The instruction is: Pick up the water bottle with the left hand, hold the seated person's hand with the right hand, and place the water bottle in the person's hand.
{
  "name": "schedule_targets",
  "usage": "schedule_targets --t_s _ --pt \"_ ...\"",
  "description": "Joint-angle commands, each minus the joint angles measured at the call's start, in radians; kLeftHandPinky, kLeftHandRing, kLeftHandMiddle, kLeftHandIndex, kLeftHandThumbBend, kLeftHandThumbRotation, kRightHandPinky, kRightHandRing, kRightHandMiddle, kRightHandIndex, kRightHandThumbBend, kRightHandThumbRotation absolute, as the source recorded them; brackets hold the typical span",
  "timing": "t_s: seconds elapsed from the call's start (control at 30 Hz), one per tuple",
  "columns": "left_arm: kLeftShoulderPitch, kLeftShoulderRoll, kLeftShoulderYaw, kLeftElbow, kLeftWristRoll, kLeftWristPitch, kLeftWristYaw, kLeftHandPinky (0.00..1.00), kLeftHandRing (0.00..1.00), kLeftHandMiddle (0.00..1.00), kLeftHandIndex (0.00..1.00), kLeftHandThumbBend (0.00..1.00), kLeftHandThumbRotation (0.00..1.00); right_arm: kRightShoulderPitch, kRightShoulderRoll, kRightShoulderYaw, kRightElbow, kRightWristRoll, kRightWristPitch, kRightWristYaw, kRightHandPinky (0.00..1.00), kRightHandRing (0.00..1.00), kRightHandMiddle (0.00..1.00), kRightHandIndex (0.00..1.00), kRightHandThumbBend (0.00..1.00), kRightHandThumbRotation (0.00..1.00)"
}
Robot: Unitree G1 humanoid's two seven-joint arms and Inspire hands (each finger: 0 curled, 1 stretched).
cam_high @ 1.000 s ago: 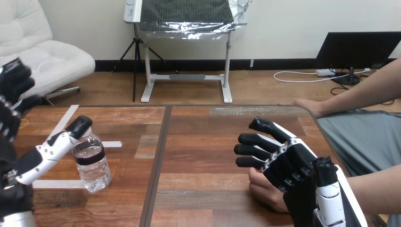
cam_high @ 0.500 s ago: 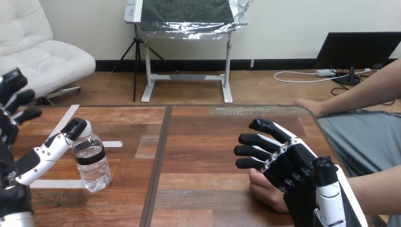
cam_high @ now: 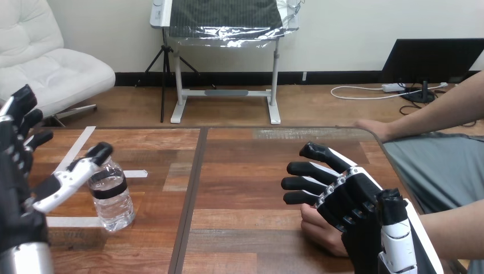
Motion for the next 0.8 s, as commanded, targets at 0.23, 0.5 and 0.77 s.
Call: schedule_targets --t_s 0.23,0.5,0.77 --pt "-0.157 0.064 -0.020 0.151 0.048 0.019 0.003 0.97 0.96 0.95 0.94 0.98 0.05 -0.054 0.009 -0.009 -0.012 0.008 -0.003 0.001 0.65 0.72 0.76 0.80 0.52 1.00" --pt "-0.218 0.084 -0.030 0.267 0.061 0.014 0.006 1.00 0.97 0.96 0.96 0.99 0.07 -0.056 0.009 -0.010 -0.012 0.010 -0.004 0.003 0.64 0.71 0.76 0.80 0.52 1.00" --pt "-0.263 0.102 -0.038 0.352 0.081 0.035 0.010 1.00 0.99 0.99 0.99 1.00 0.12 -0.056 0.009 -0.010 -0.012 0.006 -0.005 0.002 0.64 0.71 0.76 0.80 0.52 1.00"
